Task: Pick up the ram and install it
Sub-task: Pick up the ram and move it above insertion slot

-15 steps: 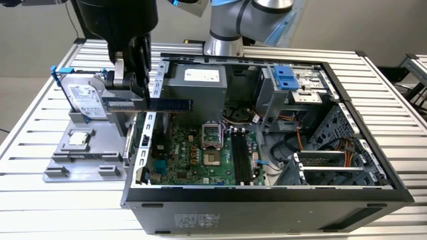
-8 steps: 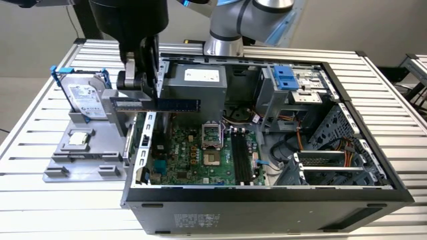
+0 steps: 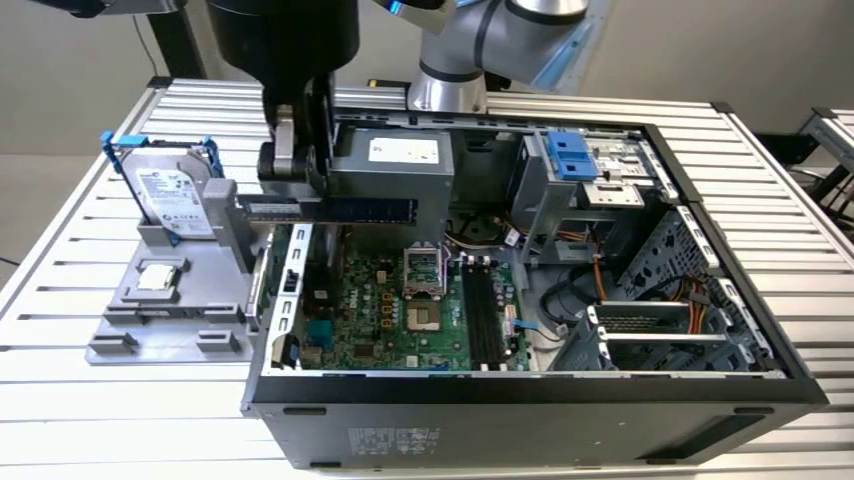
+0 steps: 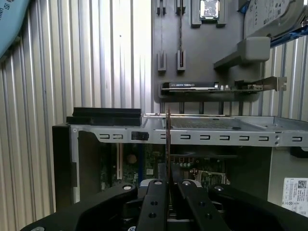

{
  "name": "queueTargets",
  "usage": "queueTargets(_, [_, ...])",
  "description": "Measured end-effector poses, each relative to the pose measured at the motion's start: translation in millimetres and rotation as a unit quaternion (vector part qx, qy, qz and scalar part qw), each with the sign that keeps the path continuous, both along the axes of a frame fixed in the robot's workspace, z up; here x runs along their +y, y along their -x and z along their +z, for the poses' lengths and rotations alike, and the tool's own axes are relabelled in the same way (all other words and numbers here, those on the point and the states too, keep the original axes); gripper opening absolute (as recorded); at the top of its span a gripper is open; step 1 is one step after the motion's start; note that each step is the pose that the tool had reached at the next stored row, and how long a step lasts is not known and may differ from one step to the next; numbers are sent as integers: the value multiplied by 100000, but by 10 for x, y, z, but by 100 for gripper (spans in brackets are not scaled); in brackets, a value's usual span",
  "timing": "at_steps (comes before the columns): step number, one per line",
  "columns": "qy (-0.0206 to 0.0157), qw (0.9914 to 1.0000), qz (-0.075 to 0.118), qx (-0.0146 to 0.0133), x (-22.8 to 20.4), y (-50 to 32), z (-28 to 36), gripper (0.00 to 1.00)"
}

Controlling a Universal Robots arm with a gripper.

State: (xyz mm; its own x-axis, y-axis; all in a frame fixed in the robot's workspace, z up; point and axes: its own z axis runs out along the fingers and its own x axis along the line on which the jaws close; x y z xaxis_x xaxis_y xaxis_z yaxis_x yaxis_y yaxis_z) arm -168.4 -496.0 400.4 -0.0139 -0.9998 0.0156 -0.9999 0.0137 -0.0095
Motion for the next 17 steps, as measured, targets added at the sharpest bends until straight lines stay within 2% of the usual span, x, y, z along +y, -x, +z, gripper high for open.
queueTargets(17, [5,100000,-3,5,0,-235,1,0])
